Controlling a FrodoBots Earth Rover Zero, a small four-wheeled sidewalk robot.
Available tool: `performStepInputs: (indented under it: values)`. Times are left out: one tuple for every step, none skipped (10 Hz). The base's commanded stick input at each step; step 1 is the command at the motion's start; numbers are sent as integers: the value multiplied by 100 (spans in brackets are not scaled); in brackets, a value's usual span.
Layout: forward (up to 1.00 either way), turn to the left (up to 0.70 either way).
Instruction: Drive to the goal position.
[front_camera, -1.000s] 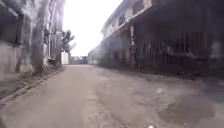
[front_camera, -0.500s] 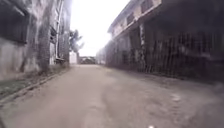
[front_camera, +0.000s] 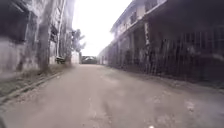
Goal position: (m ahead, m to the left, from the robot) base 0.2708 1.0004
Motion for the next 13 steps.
performStepInputs:
  values:
    - [50, 0]
    - [50, 0]
    - [50, 0]
    - [50, 0]
    - [50, 0]
    - [50, 0]
    - [50, 0]
    - [50, 0]
    - [50, 0]
    - [50, 0]
    - [50, 0]
    - [50, 0]
    - [50, 0]
